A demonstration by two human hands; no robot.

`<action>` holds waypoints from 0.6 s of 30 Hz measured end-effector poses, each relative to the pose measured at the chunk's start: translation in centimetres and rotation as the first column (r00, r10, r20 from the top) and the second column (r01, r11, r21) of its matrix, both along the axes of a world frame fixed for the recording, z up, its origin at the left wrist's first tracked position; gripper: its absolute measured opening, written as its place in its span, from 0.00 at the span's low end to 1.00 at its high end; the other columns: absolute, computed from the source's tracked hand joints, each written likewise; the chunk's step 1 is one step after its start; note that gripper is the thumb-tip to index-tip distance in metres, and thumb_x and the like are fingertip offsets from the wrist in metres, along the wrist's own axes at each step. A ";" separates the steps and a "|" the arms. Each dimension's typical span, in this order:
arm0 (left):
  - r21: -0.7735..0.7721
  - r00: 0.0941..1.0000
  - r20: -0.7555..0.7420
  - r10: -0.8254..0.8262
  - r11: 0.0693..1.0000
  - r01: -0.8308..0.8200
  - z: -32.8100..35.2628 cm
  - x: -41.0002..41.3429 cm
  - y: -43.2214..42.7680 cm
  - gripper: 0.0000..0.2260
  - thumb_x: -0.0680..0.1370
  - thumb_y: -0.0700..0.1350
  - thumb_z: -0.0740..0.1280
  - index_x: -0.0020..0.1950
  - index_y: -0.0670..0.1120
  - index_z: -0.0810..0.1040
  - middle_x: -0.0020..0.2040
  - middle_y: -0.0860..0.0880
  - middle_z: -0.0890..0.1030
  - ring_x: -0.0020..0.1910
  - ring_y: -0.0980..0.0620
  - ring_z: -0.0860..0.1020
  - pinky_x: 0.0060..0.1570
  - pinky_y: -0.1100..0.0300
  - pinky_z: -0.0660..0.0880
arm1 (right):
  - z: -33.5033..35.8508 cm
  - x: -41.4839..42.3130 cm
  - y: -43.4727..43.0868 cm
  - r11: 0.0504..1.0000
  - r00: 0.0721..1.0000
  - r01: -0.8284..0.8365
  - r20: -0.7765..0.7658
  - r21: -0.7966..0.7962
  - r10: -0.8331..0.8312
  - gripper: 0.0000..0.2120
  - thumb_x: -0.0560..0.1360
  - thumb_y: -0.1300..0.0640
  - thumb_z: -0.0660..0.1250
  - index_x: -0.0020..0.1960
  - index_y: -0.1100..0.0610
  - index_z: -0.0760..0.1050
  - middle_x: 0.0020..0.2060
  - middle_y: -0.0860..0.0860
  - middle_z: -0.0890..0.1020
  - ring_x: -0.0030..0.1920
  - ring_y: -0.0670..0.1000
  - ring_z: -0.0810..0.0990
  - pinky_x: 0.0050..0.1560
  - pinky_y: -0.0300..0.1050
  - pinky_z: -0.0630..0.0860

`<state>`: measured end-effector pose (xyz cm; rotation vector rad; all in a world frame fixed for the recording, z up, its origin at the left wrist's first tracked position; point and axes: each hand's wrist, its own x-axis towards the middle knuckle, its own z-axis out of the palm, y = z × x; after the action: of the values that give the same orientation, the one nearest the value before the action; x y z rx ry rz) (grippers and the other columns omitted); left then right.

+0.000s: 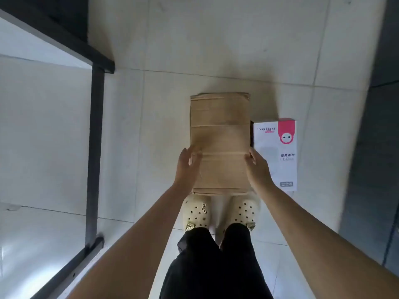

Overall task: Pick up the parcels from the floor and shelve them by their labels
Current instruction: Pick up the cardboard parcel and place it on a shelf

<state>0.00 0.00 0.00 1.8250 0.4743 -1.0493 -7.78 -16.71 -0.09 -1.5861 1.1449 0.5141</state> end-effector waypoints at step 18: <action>0.272 0.933 -0.038 -0.358 0.894 0.355 -0.7 -0.6 -7.6 0.42 0.75 0.66 0.62 0.79 0.62 0.36 0.80 0.37 0.34 0.78 0.32 0.34 0.75 0.35 0.49 | -0.8 2.8 3.3 0.876 0.902 0.396 0.064 0.275 -0.428 0.26 0.82 0.45 0.50 0.67 0.61 0.74 0.59 0.60 0.82 0.61 0.54 0.80 0.56 0.36 0.78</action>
<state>-0.58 -7.57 -0.74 2.2246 0.2902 -1.2657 -4.99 -13.41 -0.92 -1.0921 1.2264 0.2610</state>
